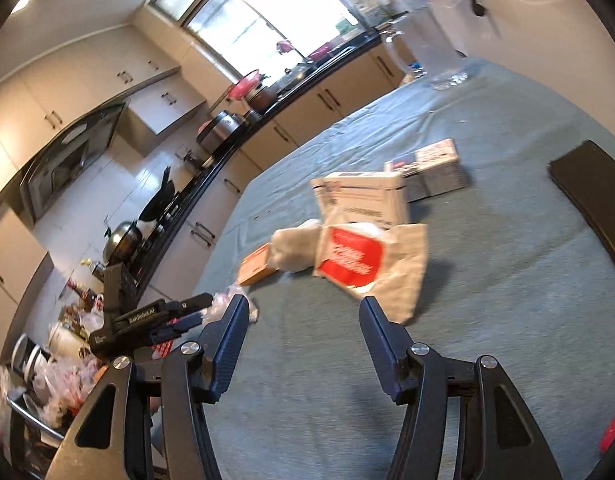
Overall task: Collect trash
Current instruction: 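Grasp the pink-white plastic bag with the left tool while the right tool grasps the red-printed bag, then carry both bags with both tools over the red basket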
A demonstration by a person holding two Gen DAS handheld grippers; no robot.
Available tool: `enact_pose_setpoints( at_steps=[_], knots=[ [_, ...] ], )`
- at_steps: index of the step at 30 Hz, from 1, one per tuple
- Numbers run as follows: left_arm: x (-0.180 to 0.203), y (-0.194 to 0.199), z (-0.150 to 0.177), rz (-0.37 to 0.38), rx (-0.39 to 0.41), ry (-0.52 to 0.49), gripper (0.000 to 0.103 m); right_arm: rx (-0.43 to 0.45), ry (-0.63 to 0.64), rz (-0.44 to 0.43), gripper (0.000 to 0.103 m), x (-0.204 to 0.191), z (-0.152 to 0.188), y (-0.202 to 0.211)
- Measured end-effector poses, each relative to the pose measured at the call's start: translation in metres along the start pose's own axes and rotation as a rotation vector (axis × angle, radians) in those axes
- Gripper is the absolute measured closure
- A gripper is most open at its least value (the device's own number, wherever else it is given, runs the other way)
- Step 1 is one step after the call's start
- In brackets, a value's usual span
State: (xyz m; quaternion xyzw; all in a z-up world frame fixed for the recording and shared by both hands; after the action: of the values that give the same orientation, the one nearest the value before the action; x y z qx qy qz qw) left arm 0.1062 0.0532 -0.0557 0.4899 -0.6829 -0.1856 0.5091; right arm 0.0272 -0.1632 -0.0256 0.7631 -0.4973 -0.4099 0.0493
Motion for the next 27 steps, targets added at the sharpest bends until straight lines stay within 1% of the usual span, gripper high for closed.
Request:
enact_pose_setpoints(
  at_steps=[1, 2, 3, 4, 6, 7, 9, 11, 14, 15, 17, 18, 19, 20, 23, 27],
  knots=[
    [0.002, 0.001, 0.001, 0.0, 0.005, -0.007, 0.053, 0.003, -0.01, 0.007, 0.041, 0.004, -0.001, 0.001],
    [0.003, 0.003, 0.004, 0.002, 0.005, -0.016, 0.068, 0.007, -0.023, 0.015, 0.041, 0.009, -0.003, 0.001],
    [0.005, 0.002, 0.011, 0.013, -0.012, -0.018, 0.08, 0.01, -0.034, 0.029, 0.041, 0.015, -0.006, 0.001],
    [0.005, 0.004, 0.014, 0.021, -0.014, -0.017, 0.08, 0.011, -0.041, 0.042, 0.041, 0.02, -0.007, 0.001],
    [0.009, 0.008, 0.023, 0.012, 0.007, -0.05, 0.08, 0.012, -0.062, 0.082, 0.04, 0.031, -0.013, -0.003],
    [0.012, 0.011, 0.026, 0.008, 0.022, -0.072, 0.08, 0.006, -0.066, 0.097, 0.038, 0.035, -0.014, -0.005],
    [0.018, 0.017, 0.033, 0.01, 0.045, -0.104, 0.08, -0.022, -0.086, 0.151, 0.037, 0.048, -0.015, -0.014],
    [0.023, 0.024, 0.038, 0.027, 0.061, -0.121, 0.08, -0.03, -0.117, 0.163, 0.036, 0.06, -0.014, -0.021],
    [0.029, 0.037, 0.04, 0.031, 0.111, -0.154, 0.08, -0.052, -0.139, 0.167, 0.037, 0.069, -0.012, -0.034],
    [0.029, 0.041, 0.04, 0.033, 0.121, -0.163, 0.08, -0.056, -0.145, 0.156, 0.041, 0.069, -0.011, -0.038],
    [0.03, 0.049, 0.04, 0.031, 0.152, -0.18, 0.08, -0.077, -0.132, 0.121, 0.068, 0.065, -0.007, -0.046],
    [0.031, 0.052, 0.04, 0.03, 0.162, -0.186, 0.08, -0.078, -0.126, 0.118, 0.074, 0.064, -0.007, -0.048],
    [0.03, 0.055, 0.04, 0.023, 0.177, -0.193, 0.08, -0.073, -0.109, 0.118, 0.083, 0.06, -0.007, -0.047],
    [0.03, 0.058, 0.041, 0.016, 0.193, -0.197, 0.08, -0.061, -0.086, 0.117, 0.088, 0.054, -0.008, -0.044],
    [0.029, 0.066, 0.042, 0.007, 0.226, -0.203, 0.08, -0.026, -0.044, 0.088, 0.092, 0.037, -0.01, -0.035],
    [0.026, 0.077, 0.043, 0.0, 0.258, -0.202, 0.08, 0.02, 0.013, 0.068, 0.092, 0.012, -0.014, -0.018]
  ],
)
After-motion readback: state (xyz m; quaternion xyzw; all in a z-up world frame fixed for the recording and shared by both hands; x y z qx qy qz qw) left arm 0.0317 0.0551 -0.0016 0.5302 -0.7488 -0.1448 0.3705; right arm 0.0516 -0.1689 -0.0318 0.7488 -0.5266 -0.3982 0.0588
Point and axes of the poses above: each gripper's, at about its wrist camera, not at the fingertips, and y roughly against the way its jaws point, x to its right, z to its underside, the point moved 9 cm from there along -y, roughly the way its jaws point, and after that the axes turned 7 degrees about y, right-handed, at the moved point
